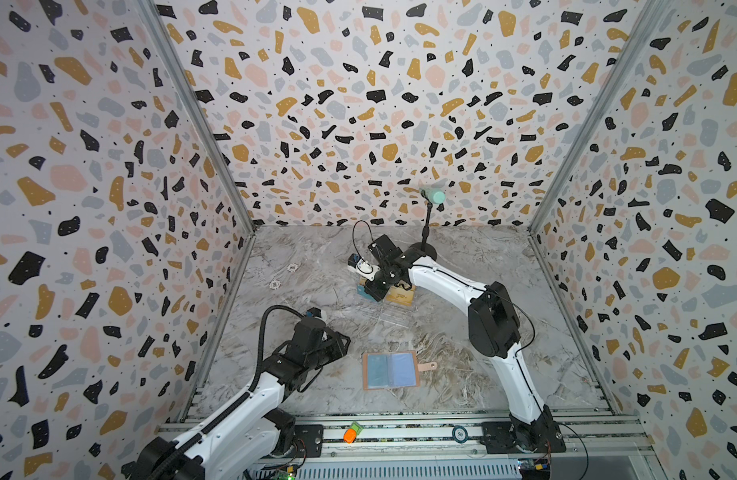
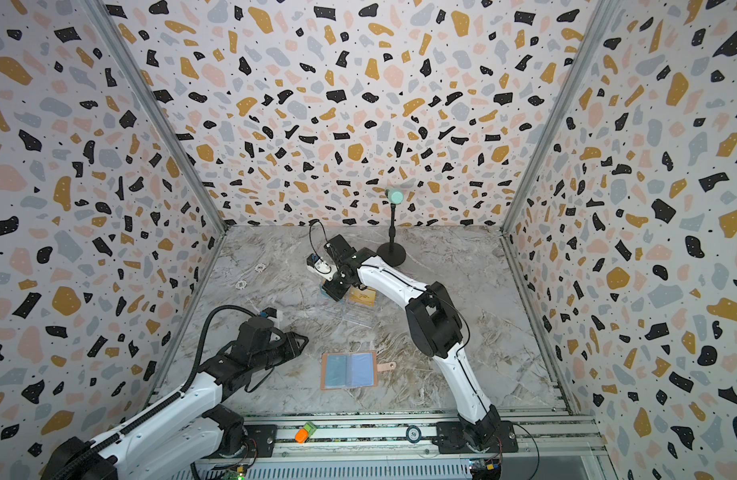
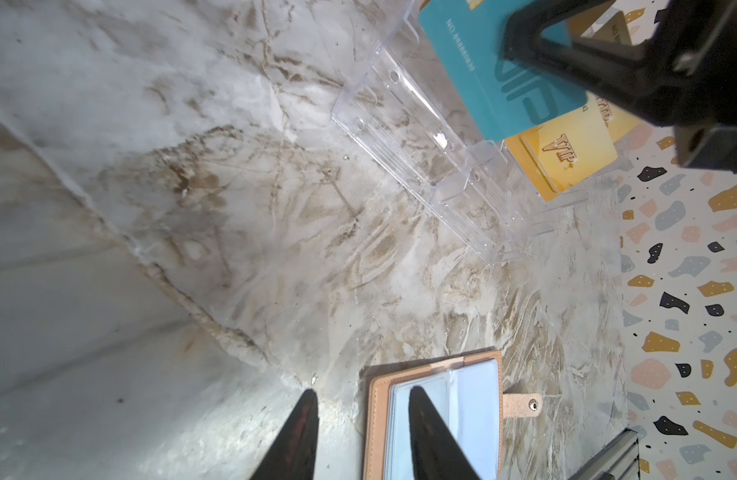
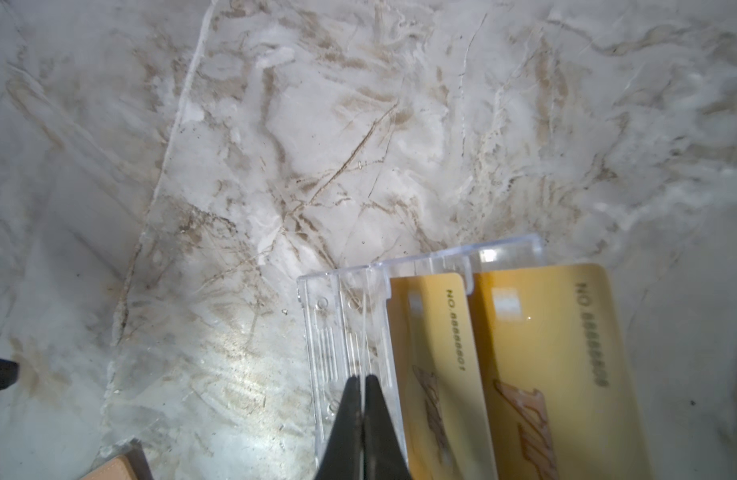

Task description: Put the credit cards into the card holder

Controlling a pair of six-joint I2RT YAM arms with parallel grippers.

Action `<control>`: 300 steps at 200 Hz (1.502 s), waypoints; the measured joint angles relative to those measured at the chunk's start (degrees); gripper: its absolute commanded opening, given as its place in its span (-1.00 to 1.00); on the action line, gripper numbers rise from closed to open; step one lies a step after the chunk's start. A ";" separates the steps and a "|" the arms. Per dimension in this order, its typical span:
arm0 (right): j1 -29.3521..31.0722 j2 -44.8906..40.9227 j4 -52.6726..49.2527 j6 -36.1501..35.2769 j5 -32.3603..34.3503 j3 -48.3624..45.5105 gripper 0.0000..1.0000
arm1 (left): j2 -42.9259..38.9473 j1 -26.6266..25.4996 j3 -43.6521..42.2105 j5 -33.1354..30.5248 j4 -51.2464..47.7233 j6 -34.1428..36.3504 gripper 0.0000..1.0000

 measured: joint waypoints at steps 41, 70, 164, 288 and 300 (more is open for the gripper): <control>0.35 -5.31 0.15 2.45 -1.03 -0.31 -1.00 | -0.48 0.02 0.52 0.61 -0.44 0.50 -0.25; 0.70 -15.34 6.45 7.52 -3.02 -10.62 -1.00 | -0.83 0.00 3.13 0.35 -3.37 2.08 -0.31; 0.85 -47.23 48.04 45.88 -14.21 -69.42 -1.00 | -1.55 -4.28 6.91 -5.88 -9.16 4.13 -0.50; 1.09 -42.34 76.54 71.69 -18.51 -92.54 -1.00 | 14.67 -22.18 6.40 -9.60 2.45 -0.87 -0.79; 1.29 -41.48 77.94 73.20 -18.43 -94.01 -1.00 | 15.06 -22.38 5.70 -9.51 3.28 -1.36 -0.80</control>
